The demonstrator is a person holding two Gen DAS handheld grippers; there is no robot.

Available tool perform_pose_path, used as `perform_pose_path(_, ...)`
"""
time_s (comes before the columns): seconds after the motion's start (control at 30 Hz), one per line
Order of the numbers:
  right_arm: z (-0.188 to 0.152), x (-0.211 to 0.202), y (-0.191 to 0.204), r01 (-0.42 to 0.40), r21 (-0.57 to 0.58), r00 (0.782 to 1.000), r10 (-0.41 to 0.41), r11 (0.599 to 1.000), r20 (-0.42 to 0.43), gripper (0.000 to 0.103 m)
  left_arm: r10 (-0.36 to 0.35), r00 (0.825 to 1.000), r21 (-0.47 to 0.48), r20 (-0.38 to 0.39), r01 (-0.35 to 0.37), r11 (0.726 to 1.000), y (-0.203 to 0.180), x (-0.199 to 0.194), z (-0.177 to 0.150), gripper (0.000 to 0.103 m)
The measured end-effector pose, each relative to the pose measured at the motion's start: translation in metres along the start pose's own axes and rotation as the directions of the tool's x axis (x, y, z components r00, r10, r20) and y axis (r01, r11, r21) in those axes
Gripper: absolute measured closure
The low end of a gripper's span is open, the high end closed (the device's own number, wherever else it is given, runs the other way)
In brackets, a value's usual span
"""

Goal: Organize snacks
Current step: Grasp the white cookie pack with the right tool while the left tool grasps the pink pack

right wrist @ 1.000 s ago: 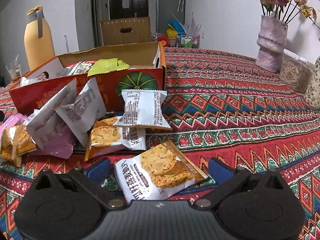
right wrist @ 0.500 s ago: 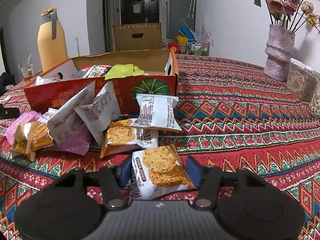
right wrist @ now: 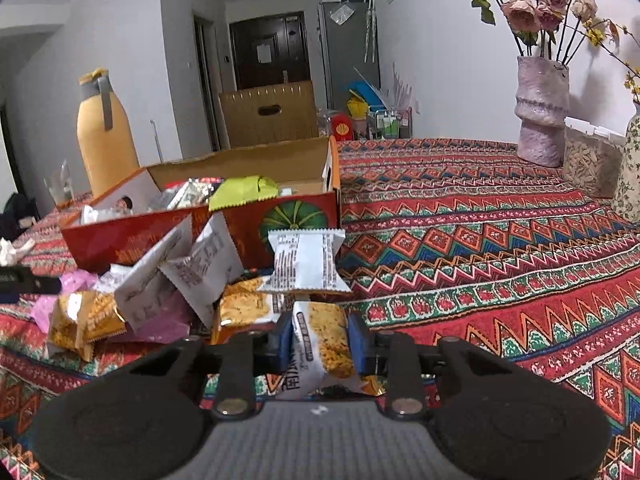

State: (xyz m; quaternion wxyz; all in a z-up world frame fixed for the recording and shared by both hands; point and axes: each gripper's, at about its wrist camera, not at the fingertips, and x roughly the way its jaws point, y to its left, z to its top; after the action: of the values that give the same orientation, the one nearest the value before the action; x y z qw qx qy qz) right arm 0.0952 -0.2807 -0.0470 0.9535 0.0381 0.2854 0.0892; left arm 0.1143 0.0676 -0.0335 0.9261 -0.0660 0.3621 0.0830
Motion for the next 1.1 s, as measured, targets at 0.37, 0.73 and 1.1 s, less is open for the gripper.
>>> perform_pose_path(0.37, 0.001, -0.011, -0.011, -0.049, 0.056, 0.996, 0.044, 0.997, 0.077, 0.083, 0.053, 0.995, 0.082, -0.080, -0.046, 0.996, -0.018, 0.029, 0.007, 0.000)
perform_pose_path(0.73, -0.001, -0.010, -0.013, -0.059, 0.067, 0.996, 0.053, 0.996, 0.078, 0.083, 0.053, 0.996, 0.067, -0.074, -0.048, 0.997, -0.016, 0.037, 0.005, 0.000)
perform_pose_path(1.1, -0.001, -0.010, -0.013, -0.057, 0.069, 0.996, 0.051, 0.996, 0.077, 0.083, 0.029, 0.999, 0.084, -0.045, -0.026, 0.996, -0.017, 0.034, 0.003, 0.014)
